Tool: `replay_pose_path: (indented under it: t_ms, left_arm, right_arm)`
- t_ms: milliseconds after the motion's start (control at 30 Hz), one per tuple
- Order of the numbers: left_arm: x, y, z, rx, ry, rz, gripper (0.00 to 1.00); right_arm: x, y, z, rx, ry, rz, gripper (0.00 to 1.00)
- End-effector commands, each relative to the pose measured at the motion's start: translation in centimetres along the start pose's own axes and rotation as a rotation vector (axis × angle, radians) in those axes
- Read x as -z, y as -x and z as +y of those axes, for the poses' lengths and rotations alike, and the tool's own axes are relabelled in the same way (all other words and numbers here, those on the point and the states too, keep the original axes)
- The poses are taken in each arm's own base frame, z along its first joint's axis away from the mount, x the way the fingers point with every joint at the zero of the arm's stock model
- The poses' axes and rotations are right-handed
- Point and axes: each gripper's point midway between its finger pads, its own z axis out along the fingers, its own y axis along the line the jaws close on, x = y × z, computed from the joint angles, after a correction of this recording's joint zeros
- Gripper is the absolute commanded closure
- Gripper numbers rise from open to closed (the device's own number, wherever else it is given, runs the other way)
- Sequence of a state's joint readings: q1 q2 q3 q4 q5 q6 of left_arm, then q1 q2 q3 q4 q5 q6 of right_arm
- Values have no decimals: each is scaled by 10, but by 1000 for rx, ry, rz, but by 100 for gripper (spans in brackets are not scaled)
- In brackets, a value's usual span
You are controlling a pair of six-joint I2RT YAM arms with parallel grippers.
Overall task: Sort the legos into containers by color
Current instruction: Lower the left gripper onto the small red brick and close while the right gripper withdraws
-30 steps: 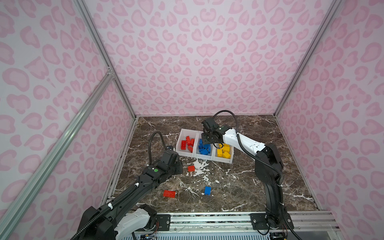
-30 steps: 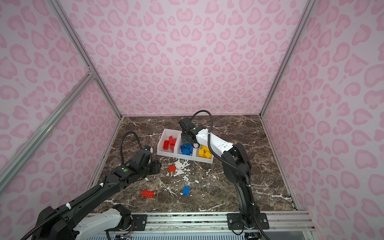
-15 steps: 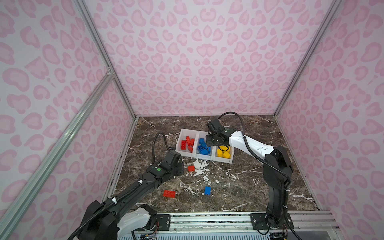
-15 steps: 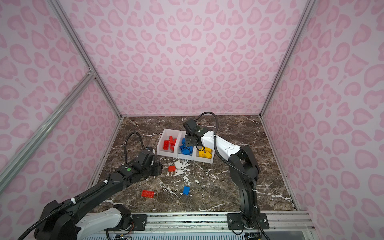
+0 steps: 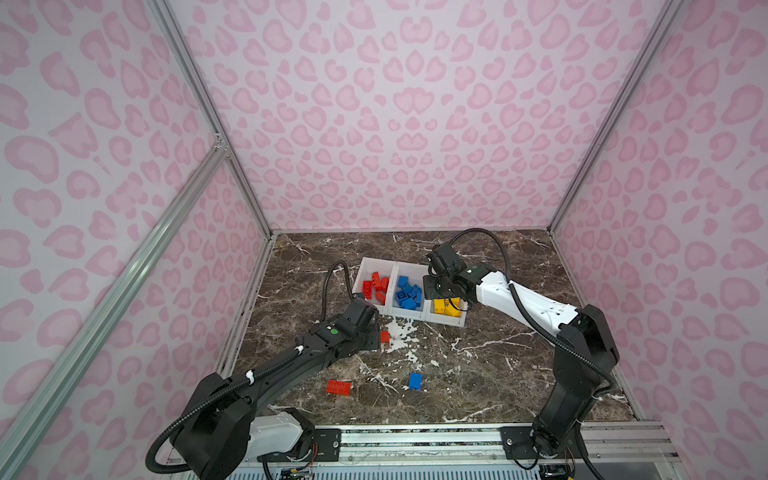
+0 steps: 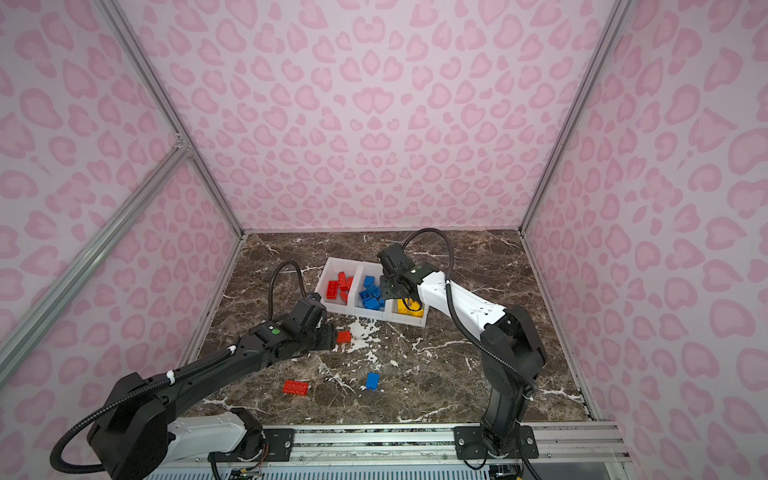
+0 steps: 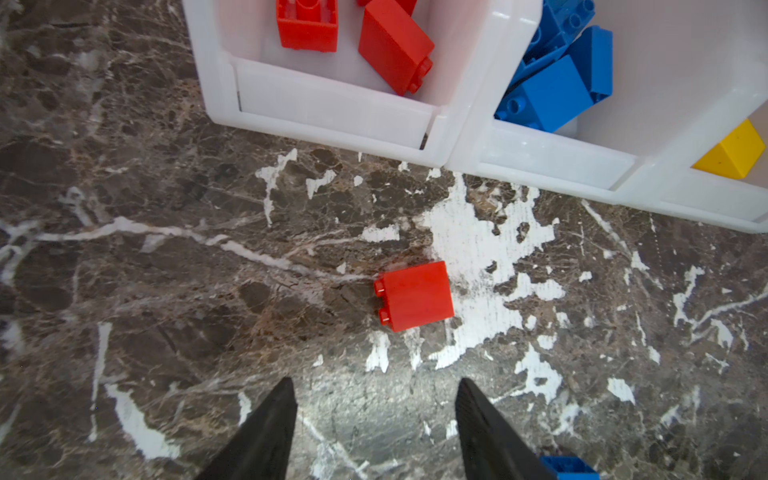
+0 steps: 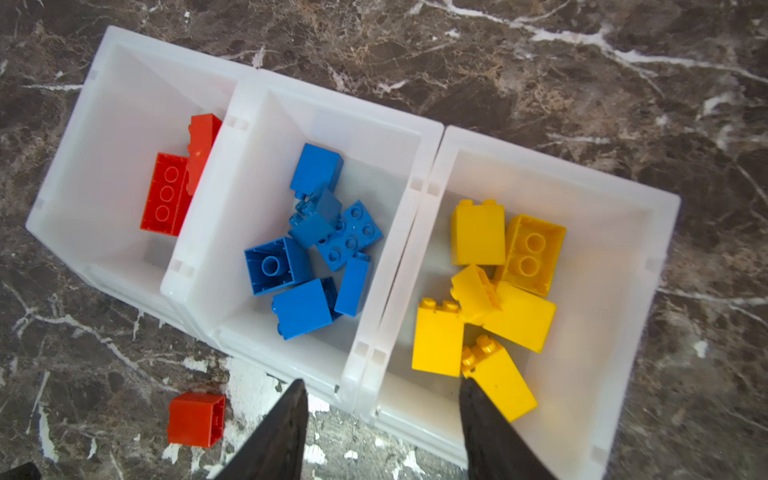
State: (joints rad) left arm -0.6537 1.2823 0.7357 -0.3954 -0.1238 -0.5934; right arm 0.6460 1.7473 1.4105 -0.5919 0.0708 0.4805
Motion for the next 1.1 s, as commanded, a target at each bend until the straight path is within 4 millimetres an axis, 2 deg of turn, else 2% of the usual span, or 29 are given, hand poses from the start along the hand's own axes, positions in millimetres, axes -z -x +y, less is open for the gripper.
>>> replay_pose_path:
  t_ms: [0, 333, 567, 1067]
  left_arm:
    - [-5, 7, -11, 1, -5, -8, 34]
    - [-33, 0, -22, -14, 69, 67, 32]
    - [-49, -1, -26, -18, 94, 85, 32]
    - [-75, -9, -26, -20, 127, 132, 43]
  right_arm:
    - [7, -5, -6, -24, -1, -13, 41]
    - [32, -22, -21, -47, -4, -28, 41]
    - [35, -36, -30, -70, -11, -25, 41]
    - [37, -44, -33, -83, -9, -18, 41]
